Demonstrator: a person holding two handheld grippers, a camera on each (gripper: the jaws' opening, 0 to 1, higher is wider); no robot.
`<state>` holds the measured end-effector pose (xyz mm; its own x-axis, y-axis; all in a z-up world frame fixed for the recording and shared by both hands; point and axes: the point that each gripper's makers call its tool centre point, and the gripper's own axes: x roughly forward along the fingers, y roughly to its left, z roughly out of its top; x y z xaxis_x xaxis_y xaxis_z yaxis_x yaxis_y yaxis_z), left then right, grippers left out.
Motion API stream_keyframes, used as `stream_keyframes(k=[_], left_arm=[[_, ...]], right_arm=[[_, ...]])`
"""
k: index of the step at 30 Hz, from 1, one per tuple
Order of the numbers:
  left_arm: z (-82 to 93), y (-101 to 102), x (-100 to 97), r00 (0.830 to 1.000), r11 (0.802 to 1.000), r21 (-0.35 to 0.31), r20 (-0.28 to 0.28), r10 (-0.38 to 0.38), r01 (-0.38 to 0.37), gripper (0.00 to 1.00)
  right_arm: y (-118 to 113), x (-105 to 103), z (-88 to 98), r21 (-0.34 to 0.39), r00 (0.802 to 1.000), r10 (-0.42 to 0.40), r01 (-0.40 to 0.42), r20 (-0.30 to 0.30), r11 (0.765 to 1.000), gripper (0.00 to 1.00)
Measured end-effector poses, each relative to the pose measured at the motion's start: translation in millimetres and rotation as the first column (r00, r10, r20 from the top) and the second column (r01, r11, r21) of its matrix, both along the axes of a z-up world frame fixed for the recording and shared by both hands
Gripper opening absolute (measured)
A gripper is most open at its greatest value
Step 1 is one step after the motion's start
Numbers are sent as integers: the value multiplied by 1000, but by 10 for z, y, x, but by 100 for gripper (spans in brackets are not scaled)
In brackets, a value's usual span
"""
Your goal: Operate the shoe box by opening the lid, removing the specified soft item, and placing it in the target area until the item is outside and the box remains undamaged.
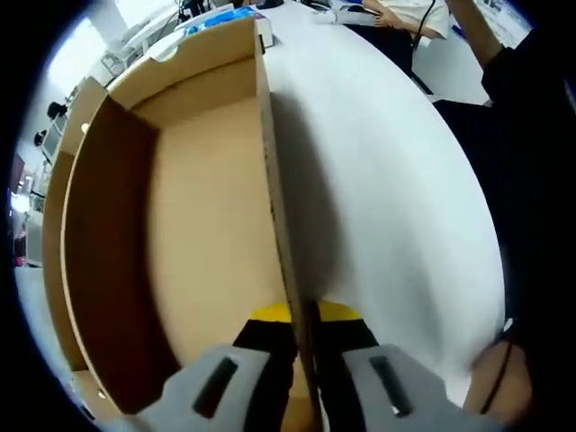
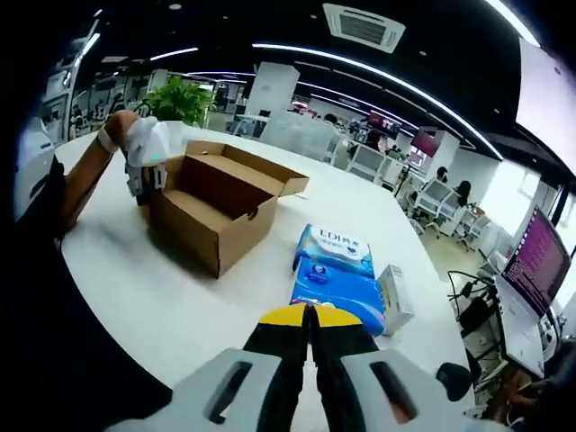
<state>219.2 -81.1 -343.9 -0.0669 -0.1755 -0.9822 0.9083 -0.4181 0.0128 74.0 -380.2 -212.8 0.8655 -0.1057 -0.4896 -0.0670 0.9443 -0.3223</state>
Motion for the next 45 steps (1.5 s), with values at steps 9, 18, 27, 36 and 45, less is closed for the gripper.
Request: stream_keyframes(k=[9, 18, 27, 36, 45], left_arm=[[10, 7, -2, 1000, 1000, 2, 8, 0, 0, 5], [11, 7, 9, 1000, 1000, 12, 21, -1, 1, 5], [9, 8, 22, 1000, 1000, 12, 27, -3, 3, 5], [11, 8, 30, 1000, 1000, 14, 31, -2, 1, 5], [12, 7, 34, 999, 1000, 16, 36, -4, 4, 5]], right_arm=[[-122, -102, 112, -14, 998, -48, 48, 36, 999, 2], [-135, -98, 100, -16, 999, -44, 44, 30, 999, 2], [-99, -53, 37, -32, 1000, -29, 29, 6, 999, 4], [-96, -34, 68, -36, 1000, -24, 24, 8, 999, 4], [-86, -7, 20, -42, 1000, -18, 18, -6, 999, 12]])
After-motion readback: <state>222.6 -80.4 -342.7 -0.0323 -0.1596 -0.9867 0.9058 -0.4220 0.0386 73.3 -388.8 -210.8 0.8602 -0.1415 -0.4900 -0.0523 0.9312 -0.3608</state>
